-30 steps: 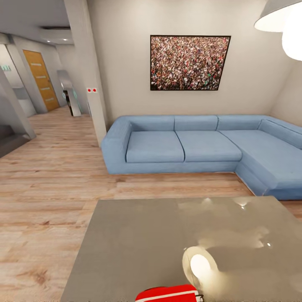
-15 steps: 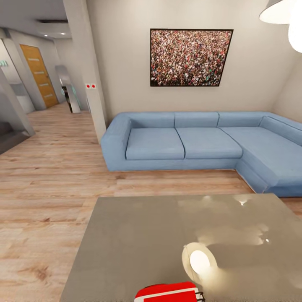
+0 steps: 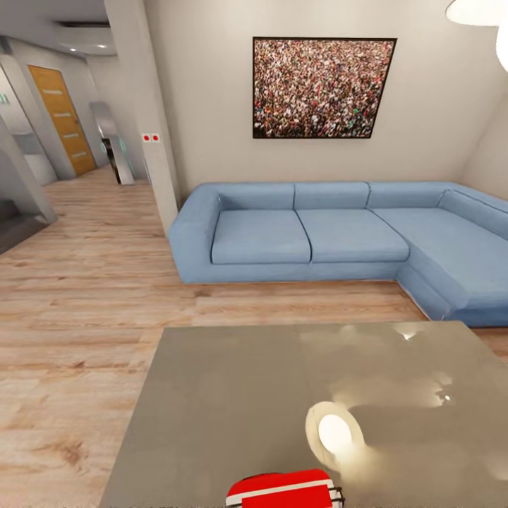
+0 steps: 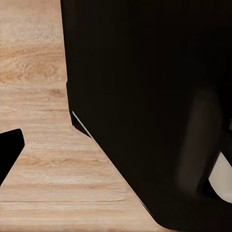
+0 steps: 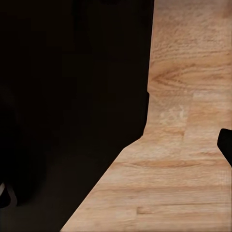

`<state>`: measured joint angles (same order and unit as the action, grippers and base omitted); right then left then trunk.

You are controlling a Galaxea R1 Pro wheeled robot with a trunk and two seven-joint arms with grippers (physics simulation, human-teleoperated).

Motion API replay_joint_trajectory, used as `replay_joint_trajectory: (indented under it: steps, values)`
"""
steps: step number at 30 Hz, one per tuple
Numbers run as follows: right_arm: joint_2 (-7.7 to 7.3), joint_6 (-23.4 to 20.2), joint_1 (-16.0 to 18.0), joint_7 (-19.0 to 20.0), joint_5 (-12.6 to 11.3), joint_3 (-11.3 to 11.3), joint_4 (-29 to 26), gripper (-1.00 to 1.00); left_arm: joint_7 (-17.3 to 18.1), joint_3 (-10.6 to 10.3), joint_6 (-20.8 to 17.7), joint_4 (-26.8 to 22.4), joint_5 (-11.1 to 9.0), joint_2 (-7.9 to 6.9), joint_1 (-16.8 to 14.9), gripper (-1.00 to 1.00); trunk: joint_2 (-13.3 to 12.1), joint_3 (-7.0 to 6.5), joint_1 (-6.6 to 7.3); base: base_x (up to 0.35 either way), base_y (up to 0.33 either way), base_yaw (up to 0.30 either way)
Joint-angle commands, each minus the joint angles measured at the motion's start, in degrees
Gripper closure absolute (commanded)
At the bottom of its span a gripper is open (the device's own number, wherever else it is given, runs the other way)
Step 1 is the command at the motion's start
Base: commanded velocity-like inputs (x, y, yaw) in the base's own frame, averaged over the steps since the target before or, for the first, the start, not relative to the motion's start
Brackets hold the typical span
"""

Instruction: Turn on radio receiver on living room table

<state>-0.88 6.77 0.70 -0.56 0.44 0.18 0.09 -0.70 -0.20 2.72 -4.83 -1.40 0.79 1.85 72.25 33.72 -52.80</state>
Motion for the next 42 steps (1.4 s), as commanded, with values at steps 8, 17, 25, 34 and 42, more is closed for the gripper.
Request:
replay_joint_trajectory:
  steps: [8, 17, 25, 34, 42]
  values:
    - [0.0, 0.0, 0.0, 0.0, 0.0, 0.0, 0.0, -1.0, 0.0, 0.0, 0.0, 0.0, 0.0, 0.0, 0.0, -1.0, 0.0, 0.74, 0.0, 0.0, 0.0, 0.0]
    - [0.0, 0.0, 0.0, 0.0, 0.0, 0.0, 0.0, -1.0, 0.0, 0.0, 0.0, 0.0, 0.0, -0.06, 0.0, -1.0, 0.0, 1.57, 0.0, 0.0, 0.0, 0.0]
    - [0.0, 0.0, 0.0, 0.0, 0.0, 0.0, 0.0, -1.0, 0.0, 0.0, -0.1, 0.0, 0.0, -0.07, 0.0, -1.0, 0.0, 2.26, 0.0, 0.0, 0.0, 0.0]
    - [0.08, 0.0, 0.0, 0.0, 0.1, 0.0, 0.0, -1.0, 0.0, 0.1, -0.1, 0.0, -0.1, 0.02, 0.0, -1.0, 0.0, 2.44, 0.0, 0.0, 0.0, 0.0]
    - [0.02, 0.0, 0.0, 0.0, 0.0, 0.0, 0.0, -1.0, 0.0, 0.2, -0.1, 0.0, 0.0, 0.08, 0.0, -1.0, 0.0, 2.45, 0.0, 0.0, 0.0, 0.0]
